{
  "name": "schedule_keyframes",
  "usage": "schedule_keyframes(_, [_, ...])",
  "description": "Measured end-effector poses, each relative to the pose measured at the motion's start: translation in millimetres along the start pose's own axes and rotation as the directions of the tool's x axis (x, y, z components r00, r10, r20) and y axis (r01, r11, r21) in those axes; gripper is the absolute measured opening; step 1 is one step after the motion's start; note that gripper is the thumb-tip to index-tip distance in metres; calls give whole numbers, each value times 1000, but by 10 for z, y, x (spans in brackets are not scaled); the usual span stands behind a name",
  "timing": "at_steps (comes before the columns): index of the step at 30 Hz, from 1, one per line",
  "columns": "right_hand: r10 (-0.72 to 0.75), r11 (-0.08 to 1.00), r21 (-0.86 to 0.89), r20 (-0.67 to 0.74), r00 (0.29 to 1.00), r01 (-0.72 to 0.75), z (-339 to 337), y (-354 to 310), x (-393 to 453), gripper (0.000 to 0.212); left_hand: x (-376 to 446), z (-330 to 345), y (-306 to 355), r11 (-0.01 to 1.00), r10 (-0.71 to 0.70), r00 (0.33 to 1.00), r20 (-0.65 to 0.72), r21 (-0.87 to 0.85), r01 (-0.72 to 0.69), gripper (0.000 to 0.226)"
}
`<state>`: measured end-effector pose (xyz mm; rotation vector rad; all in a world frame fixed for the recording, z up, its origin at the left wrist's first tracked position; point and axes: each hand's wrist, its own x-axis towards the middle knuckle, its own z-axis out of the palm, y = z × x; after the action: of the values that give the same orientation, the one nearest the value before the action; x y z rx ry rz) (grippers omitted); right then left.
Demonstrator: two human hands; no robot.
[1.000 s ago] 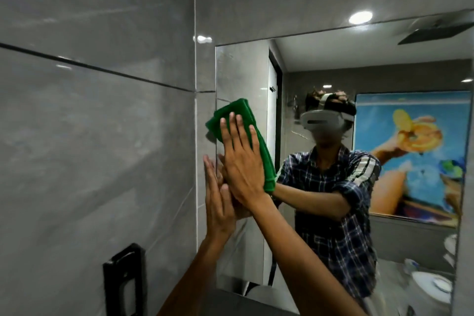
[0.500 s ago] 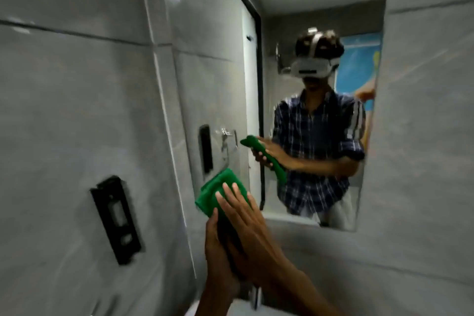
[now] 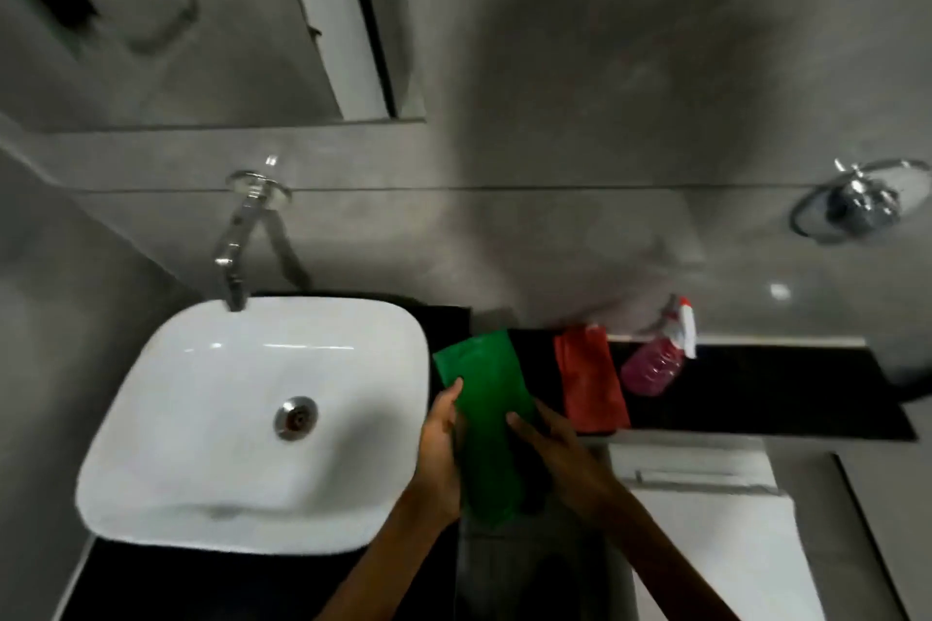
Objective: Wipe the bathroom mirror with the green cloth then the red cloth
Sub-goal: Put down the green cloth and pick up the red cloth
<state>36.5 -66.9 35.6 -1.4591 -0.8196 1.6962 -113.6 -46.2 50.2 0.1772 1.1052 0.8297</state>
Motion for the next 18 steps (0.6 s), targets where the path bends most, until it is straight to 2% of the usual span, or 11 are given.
schedule_keyframes(4, [162, 986, 49, -119, 980, -158, -618, 436, 251, 41, 697, 286, -523, 972, -144, 986, -90, 175, 158, 56])
schedule_keyframes(7, [197, 980, 45, -155, 968, -193, -908, 661, 697, 44, 1333, 337, -744, 949, -141, 978, -152, 260, 177, 50])
schedule_keyframes(10, [199, 979, 6, -244, 949, -203, -1008, 836, 1256, 41, 1940, 335, -725, 943, -61, 984, -167, 315, 112, 51])
schedule_keyframes(12, [133, 985, -60, -313, 940, -159, -984, 832, 1538, 41, 2230, 334, -609, 936, -27, 986, -163, 342, 82, 58])
schedule_keyframes(14, [60, 985, -135, -326, 944, -109, -995, 857, 1740, 43, 2448, 356, -553, 902, -1, 983, -183, 423, 80, 63])
schedule_keyframes(16, [2, 962, -256, -344, 939, -96, -1066, 909, 1820, 40, 2548, 395, -558, 818, 119, 971, -205, 575, 21, 58])
schedule_keyframes(18, [-96, 891, -445, -382, 919, -92, -1156, 958, 1752, 28, 2497, 411, -647, 643, 350, 918, -188, 760, -90, 55])
